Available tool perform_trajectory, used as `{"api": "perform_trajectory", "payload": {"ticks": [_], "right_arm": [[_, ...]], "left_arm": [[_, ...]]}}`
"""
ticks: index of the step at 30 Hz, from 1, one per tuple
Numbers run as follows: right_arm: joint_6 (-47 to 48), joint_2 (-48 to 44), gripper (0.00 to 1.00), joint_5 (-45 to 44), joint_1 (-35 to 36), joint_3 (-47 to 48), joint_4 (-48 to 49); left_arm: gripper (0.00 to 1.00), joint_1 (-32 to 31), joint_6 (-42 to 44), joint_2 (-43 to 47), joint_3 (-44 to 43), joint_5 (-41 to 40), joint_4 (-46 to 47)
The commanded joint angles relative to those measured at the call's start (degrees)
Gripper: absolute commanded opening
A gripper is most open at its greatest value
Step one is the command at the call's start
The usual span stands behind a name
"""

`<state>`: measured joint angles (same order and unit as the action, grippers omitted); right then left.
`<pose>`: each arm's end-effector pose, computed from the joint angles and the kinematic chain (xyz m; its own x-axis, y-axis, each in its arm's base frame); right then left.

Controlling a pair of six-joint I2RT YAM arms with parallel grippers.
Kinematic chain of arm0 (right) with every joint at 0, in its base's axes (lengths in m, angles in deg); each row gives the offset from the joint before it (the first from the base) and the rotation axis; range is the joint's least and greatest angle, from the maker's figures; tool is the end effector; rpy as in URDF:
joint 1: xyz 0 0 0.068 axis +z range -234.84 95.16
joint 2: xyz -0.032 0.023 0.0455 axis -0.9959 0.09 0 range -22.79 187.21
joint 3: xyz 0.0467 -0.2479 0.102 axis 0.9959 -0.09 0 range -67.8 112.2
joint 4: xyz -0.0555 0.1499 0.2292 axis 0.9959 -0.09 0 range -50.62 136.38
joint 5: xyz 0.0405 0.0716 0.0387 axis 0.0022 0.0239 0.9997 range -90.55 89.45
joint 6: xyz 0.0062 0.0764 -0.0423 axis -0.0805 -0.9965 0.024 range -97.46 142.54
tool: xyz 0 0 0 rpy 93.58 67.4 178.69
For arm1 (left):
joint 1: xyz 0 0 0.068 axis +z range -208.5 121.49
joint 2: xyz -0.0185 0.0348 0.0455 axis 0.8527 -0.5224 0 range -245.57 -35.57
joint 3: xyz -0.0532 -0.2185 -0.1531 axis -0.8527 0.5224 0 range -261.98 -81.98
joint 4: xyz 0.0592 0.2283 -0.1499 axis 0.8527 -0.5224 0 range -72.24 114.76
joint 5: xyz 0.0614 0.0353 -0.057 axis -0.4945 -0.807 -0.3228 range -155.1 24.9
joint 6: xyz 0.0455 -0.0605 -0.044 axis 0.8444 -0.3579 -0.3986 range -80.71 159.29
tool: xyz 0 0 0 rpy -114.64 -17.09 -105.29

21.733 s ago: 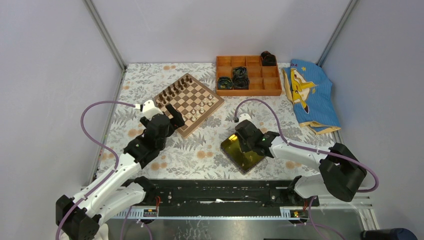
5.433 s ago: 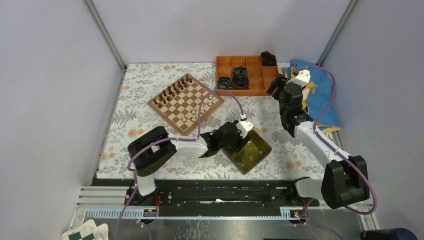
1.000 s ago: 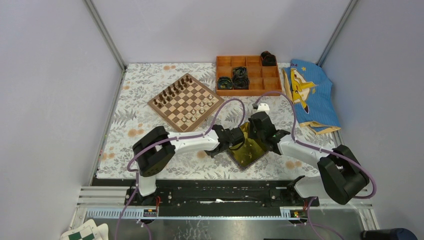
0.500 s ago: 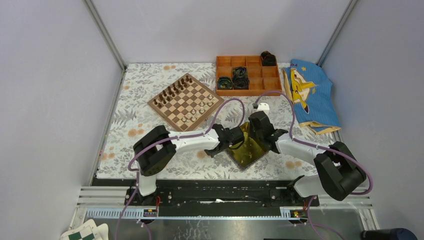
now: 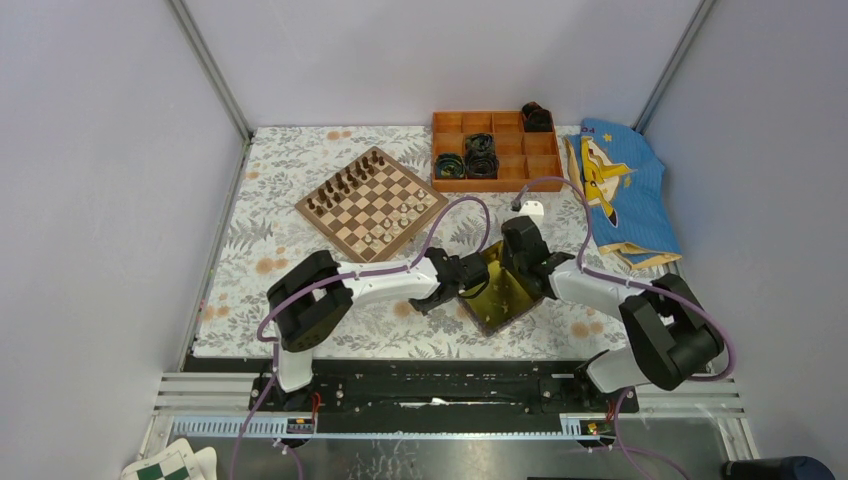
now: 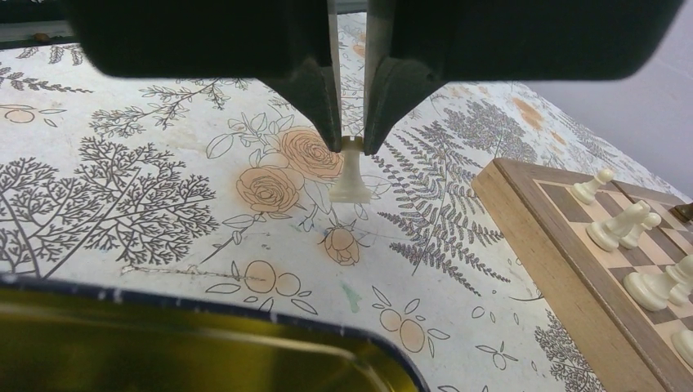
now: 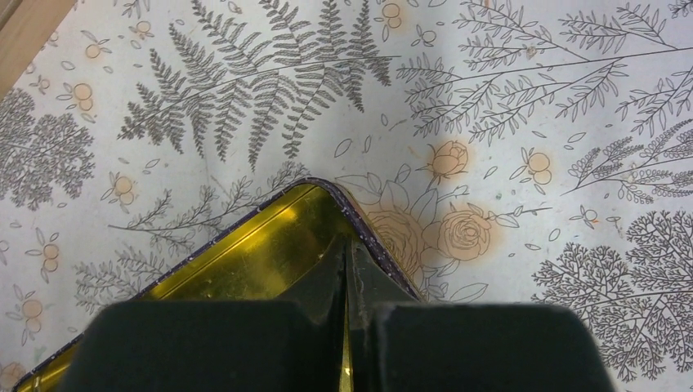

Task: Set up the chess pieces on the board
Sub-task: Move the storage box to the center of the board.

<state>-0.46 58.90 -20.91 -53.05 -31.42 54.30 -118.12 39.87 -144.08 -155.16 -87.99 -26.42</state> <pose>0.2922 0.1493 0.1393 -0.5763 0.0739 -0.8139 -0.0365 0.9926 0.1160 0.2095 -0.2975 0.1141 -0.4970 0.8659 -0.0571 0.7877 0.4778 0.3888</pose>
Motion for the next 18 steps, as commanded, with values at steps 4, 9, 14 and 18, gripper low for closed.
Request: {"api": "perform_trajectory", "payload": {"ticks": [4, 9, 14, 18], "right_arm": [[-0.3, 2.3, 0.0, -3.5, -2.6, 3.5, 2.6], [-0.1, 4.3, 0.0, -4.4, -5.5, 5.3, 3.3], [0.0, 6.0, 0.0, -5.7, -8.2, 7.5, 4.2], [0.0, 7.1, 0.0, -6.3, -10.2, 9.2, 4.8]], "left_arm": [[0.18, 0.4, 1.0, 0.5, -1.6, 0.0, -1.0], [0.18, 0.4, 1.1, 0.3, -1.9, 0.4, -1.0], [0.19, 0.3, 1.2, -0.1, -2.0, 1.0, -1.0], [0.2, 0.3, 1.5, -0.7, -2.4, 1.7, -1.1]]}}
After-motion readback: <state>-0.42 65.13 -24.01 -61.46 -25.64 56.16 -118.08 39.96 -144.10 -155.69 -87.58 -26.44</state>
